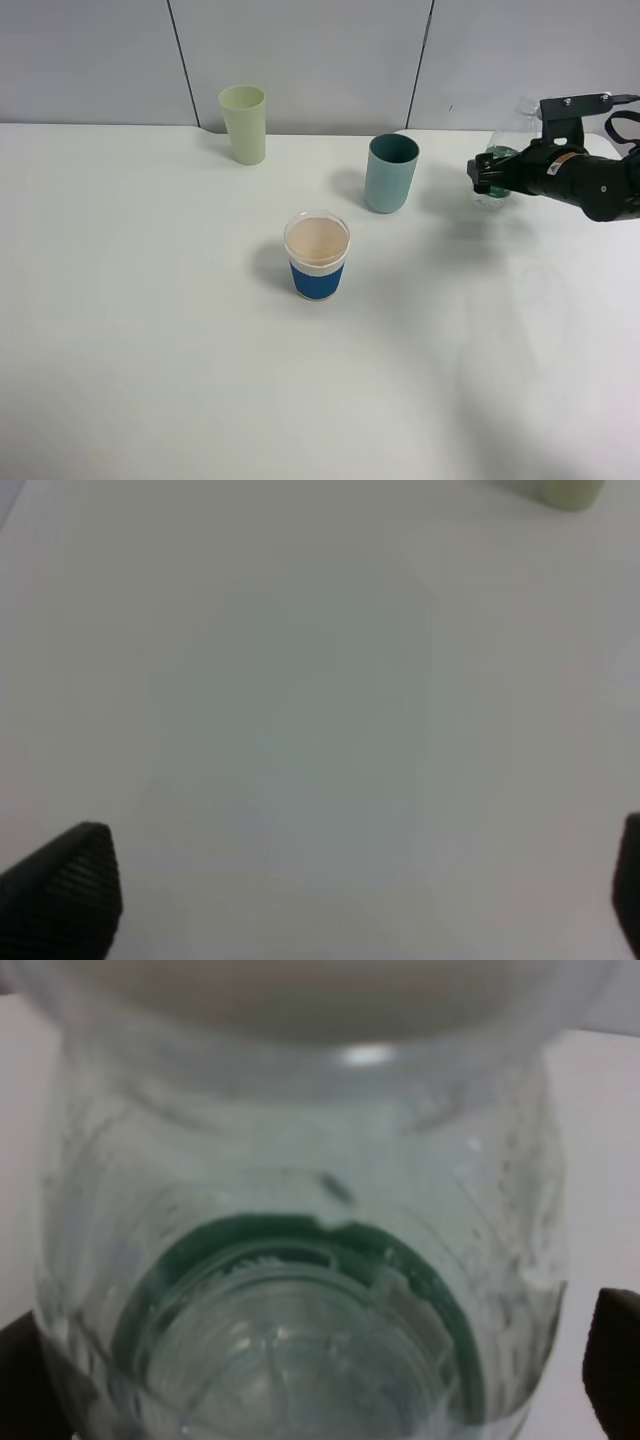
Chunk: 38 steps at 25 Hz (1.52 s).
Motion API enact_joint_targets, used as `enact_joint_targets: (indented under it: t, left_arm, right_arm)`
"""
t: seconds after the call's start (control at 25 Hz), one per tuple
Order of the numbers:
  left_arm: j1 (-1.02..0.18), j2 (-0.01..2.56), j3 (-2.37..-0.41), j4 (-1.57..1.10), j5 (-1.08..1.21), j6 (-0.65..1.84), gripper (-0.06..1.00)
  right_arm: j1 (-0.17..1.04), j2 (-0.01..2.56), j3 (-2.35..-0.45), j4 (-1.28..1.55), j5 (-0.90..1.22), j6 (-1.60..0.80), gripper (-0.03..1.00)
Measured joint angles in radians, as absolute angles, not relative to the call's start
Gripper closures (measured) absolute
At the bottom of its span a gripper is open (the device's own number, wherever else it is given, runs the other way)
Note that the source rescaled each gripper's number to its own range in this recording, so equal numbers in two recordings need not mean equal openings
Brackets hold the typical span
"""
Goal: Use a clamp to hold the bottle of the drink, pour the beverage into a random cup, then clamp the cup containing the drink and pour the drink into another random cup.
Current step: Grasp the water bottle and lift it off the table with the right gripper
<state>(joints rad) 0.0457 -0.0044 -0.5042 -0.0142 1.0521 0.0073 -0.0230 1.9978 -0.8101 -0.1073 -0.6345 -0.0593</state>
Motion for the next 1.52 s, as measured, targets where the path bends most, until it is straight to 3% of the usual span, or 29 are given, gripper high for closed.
enact_joint_targets:
  t: [0.12,0.2,0.24,0.36,0.4,0.88,1.52]
  left_arm:
    - [0.046,-0.004,-0.504,-0.014,1.052,0.007,-0.06]
    - [0.046,-0.004,-0.504,-0.014,1.052,0.007,-0.06]
    - [0.046,-0.004,-0.504,-0.014,1.052,0.007,-0.06]
    - [0.046,-0.004,-0.504,-0.014,1.052,0.007,-0.06]
    - [0.046,-0.004,-0.504,-0.014,1.052,0.007,-0.06]
    - [0.046,-0.004,-0.504,-0.014,1.052,0.007,-0.06]
    - [0.046,-0.004,-0.504,-0.014,1.052,0.007,-0.06]
  right_arm:
    - [-0.023,1.999,-0.81,-0.107,-0.655,-0.085,-0.03]
    - [-0.023,1.999,-0.81,-0.108,-0.657,-0.112,0.1]
    - [-0.023,1.999,-0.81,-0.108,-0.657,-0.121,0.25]
    - [-0.023,1.999,-0.81,-0.111,-0.654,-0.13,0.9]
    - [-0.023,1.999,-0.81,-0.109,-0.651,-0.13,0.97]
    - [-0.019,1.97,-0.817,-0.109,-0.557,-0.127,0.94]
    - [0.097,1.769,-0.815,-0.111,-0.351,-0.078,0.94]
